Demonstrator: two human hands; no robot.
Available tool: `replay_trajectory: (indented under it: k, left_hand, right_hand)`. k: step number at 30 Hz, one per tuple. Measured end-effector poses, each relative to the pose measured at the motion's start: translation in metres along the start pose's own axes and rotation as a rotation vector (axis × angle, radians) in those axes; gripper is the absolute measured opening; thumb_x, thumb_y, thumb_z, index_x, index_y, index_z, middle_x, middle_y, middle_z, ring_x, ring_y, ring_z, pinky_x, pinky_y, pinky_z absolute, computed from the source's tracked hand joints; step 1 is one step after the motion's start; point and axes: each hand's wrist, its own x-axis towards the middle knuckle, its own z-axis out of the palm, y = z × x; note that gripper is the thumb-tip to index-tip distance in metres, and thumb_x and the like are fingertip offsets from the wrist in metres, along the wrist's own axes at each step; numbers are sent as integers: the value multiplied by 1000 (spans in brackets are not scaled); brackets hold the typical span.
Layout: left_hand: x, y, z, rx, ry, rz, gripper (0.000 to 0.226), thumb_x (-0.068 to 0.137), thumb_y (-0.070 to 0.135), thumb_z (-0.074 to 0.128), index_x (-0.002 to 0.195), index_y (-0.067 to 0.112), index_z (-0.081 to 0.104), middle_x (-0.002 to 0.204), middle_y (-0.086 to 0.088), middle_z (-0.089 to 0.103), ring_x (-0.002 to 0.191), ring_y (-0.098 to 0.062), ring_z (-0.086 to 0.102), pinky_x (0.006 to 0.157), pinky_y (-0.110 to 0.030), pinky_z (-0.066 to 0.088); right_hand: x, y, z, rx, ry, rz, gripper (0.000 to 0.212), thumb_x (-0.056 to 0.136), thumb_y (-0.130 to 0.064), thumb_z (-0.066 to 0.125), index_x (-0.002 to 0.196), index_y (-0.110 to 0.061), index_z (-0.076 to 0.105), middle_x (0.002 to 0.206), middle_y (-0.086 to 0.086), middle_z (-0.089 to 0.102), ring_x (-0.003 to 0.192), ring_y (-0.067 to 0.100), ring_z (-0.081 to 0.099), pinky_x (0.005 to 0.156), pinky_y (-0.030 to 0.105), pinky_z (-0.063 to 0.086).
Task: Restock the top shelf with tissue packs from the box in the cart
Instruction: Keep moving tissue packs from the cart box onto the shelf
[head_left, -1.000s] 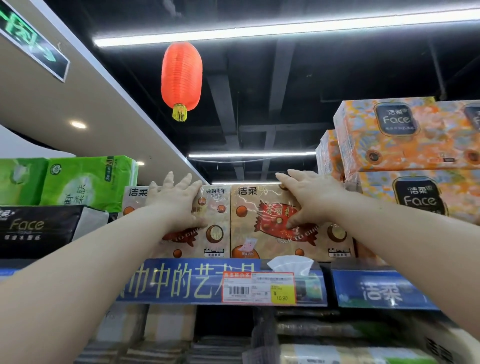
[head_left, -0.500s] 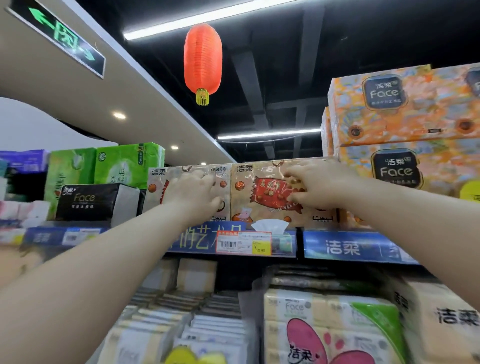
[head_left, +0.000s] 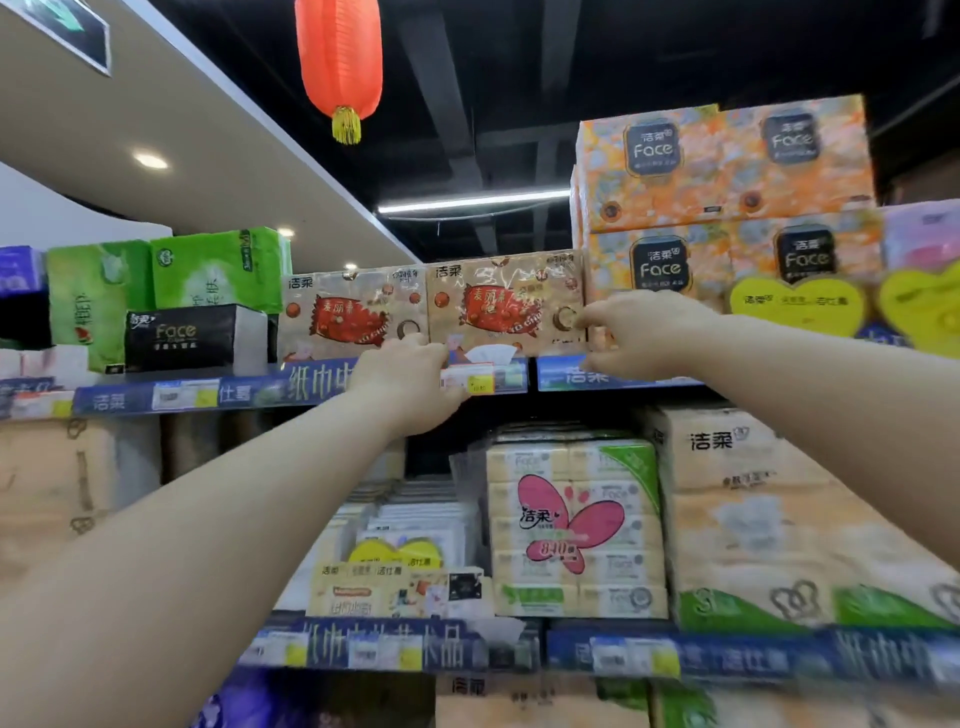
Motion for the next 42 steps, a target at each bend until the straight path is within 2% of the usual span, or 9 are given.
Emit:
replay_trajectory:
  k: [10, 15, 18, 22, 26, 32, 37, 39, 42]
  left_hand:
    - [-122, 41, 4, -131, -197, 162, 49, 90, 57, 43, 121, 20, 53, 124, -5, 51, 109, -27, 53, 81, -36, 49]
    - [-172, 96, -1, -263, -271, 294, 44, 89, 53, 48, 106, 14, 57, 119, -11, 56, 107, -32, 53, 84, -36, 48]
    - [-197, 136, -16, -290, -297, 378, 49, 90, 52, 49, 122, 15, 54, 127, -11, 53, 115, -31, 52, 87, -36, 45]
    - [-226, 193, -39, -344, -271, 485, 51, 89, 52, 50, 124, 16, 53, 126, -12, 55, 115, -30, 53, 86, -34, 45]
    - [-251, 260, -62, -354, -274, 590, 48, 89, 55, 47, 114, 16, 56, 116, -8, 57, 104, -27, 56, 80, -37, 51]
    - [-309, 399, -102, -455, -340, 736, 47, 91, 53, 45, 116, 15, 56, 117, -8, 54, 101, -28, 56, 76, -36, 52]
    - [-378, 519, -148, -474, -394, 837, 50, 90, 57, 45, 118, 17, 54, 98, -1, 53, 86, -22, 54, 64, -30, 48]
    - [-408, 562, -163, -516, -424, 865, 47, 90, 56, 47, 112, 16, 56, 97, -2, 53, 83, -22, 56, 67, -33, 52]
    - [-445, 618, -177, -536, -480, 925, 45, 89, 57, 48, 111, 18, 58, 111, -4, 55, 91, -23, 59, 75, -37, 54]
  right_hand:
    - [-151, -42, -8, 16, -249, 131, 55, 92, -43, 51, 142, -26, 37, 145, 0, 44, 130, 24, 43, 98, 35, 41]
    - [-242, -31, -18, 12, -399, 232, 56, 93, -42, 52, 143, -22, 35, 143, 3, 46, 126, 24, 47, 86, 30, 42]
    - [-294, -5, -29, -9, -458, 345, 57, 93, -40, 53, 143, -21, 35, 143, 5, 46, 124, 25, 49, 85, 31, 44]
    - [-367, 28, -55, -53, -493, 464, 57, 94, -39, 53, 145, -22, 33, 146, 2, 42, 128, 23, 45, 91, 33, 44]
    - [-440, 65, -82, -100, -550, 572, 58, 95, -40, 50, 146, -22, 30, 145, 1, 44, 125, 23, 48, 92, 36, 48]
    - [-564, 135, -115, -108, -677, 702, 58, 94, -43, 50, 145, -23, 33, 145, 0, 43, 127, 22, 47, 95, 38, 48]
    - [-677, 198, -139, -143, -781, 771, 58, 93, -45, 50, 144, -24, 33, 145, 0, 43, 129, 23, 44, 96, 39, 46]
    - [-719, 219, -145, -132, -798, 794, 57, 92, -46, 51, 142, -23, 36, 143, 1, 45, 128, 24, 46, 98, 40, 45]
    - [-774, 244, -149, -94, -816, 840, 57, 90, -46, 53, 141, -23, 38, 139, 2, 50, 123, 24, 49, 95, 41, 48]
